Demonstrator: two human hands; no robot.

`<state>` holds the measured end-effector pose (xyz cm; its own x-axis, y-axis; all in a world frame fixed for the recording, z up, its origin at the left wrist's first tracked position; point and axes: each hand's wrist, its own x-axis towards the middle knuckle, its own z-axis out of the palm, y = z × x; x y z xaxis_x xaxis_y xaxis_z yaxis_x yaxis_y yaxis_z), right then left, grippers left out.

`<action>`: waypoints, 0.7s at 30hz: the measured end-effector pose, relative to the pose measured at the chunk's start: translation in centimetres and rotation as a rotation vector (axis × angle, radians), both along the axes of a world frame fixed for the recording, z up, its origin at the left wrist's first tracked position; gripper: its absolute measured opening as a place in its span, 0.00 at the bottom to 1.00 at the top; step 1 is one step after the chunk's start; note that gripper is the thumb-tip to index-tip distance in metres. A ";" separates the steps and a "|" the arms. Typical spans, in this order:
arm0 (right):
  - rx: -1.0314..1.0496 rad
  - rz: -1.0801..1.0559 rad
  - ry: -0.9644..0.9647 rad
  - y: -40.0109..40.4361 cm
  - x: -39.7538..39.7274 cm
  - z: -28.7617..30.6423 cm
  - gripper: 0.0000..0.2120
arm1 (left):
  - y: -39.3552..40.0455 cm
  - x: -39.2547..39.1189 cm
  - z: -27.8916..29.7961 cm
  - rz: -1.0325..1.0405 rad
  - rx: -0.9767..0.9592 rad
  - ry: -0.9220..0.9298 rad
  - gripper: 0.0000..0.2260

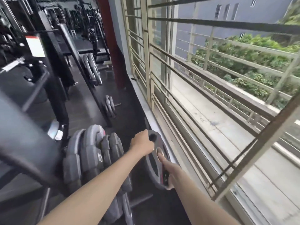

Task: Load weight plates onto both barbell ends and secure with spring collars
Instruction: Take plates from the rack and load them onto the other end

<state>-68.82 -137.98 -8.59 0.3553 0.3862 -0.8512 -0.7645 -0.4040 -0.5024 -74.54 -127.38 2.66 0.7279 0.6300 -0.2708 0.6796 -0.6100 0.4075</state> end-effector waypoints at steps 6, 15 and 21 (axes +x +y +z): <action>0.100 -0.090 -0.315 -1.4 1.5 3.3 0.49 | -1.0 -1.8 4.0 0.124 -0.107 -0.211 0.28; 0.359 -0.102 -0.509 2.2 -5.8 13.4 0.53 | 1.6 -15.2 14.0 0.329 -0.025 -0.595 0.14; 0.609 -0.034 -0.446 1.0 -20.9 18.4 0.36 | -0.5 -33.5 17.4 0.385 0.062 -0.793 0.20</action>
<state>-89.69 -136.94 9.82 0.6365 0.7248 -0.2638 -0.4436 0.0641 -0.8939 -108.05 -127.90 20.10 0.4209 0.8671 0.2665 0.3739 -0.4335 0.8199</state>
